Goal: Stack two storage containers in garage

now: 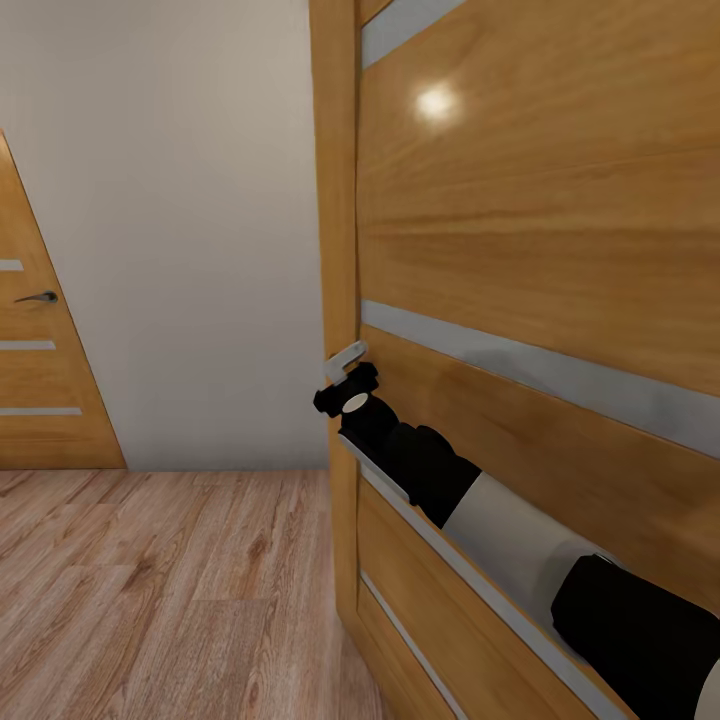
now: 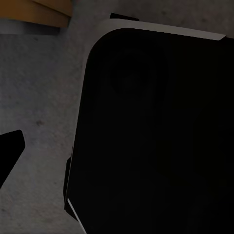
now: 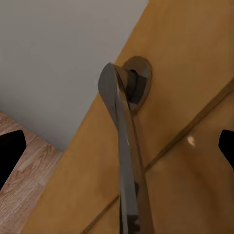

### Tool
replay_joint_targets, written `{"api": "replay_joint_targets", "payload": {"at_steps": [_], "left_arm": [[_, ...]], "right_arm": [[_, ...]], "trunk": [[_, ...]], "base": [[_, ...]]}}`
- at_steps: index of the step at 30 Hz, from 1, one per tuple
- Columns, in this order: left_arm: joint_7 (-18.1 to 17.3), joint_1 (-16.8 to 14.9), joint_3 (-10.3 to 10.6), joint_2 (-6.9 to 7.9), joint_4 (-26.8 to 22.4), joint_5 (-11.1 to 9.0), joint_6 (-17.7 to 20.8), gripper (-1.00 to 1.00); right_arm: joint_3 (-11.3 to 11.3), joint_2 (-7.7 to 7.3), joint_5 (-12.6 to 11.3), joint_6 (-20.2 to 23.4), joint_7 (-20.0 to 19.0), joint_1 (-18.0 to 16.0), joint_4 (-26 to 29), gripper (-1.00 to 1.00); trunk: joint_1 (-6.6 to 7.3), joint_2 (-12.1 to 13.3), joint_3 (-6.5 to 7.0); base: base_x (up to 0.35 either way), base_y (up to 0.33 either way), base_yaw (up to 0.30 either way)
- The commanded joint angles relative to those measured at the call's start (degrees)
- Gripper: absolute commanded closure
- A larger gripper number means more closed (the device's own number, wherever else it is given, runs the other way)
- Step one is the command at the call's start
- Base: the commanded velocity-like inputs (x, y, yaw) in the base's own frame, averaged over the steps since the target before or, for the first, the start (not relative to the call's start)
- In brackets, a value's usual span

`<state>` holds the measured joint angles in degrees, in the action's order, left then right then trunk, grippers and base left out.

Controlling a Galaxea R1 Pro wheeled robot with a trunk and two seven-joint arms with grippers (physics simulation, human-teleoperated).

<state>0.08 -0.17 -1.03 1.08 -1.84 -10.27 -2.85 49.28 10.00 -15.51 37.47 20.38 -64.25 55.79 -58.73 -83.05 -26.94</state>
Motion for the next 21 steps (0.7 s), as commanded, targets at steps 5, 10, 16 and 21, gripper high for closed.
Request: {"api": "replay_joint_targets", "payload": {"at_steps": [5,10,16,21], "left_arm": [[0.0,0.0,-0.1,0.04,0.0,-0.3,-0.1,-1.00],[0.0,0.0,-0.1,0.06,0.0,-0.3,-0.1,-1.00],[0.0,0.0,-0.1,0.06,0.0,-0.3,-0.1,-1.00],[0.0,0.0,-0.1,0.06,0.0,-0.3,-0.1,-1.00]], "right_arm": [[0.0,0.00,0.1,0.4,0.7,-0.1,0.0,-1.00],[0.0,0.00,0.0,0.5,0.7,-0.1,0.0,-1.00],[0.0,0.00,0.0,0.4,0.7,-0.1,-0.1,-1.00],[-0.1,0.00,0.1,0.2,0.7,-0.1,-0.1,-1.00]], "trunk": [[0.00,0.0,-0.06],[0.00,0.0,-0.06],[0.00,0.0,-0.06],[0.00,0.0,-0.06]], "base": [[0.000,0.000,0.000],[0.000,0.000,0.000],[0.000,0.000,0.000],[0.000,0.000,0.000]]}}
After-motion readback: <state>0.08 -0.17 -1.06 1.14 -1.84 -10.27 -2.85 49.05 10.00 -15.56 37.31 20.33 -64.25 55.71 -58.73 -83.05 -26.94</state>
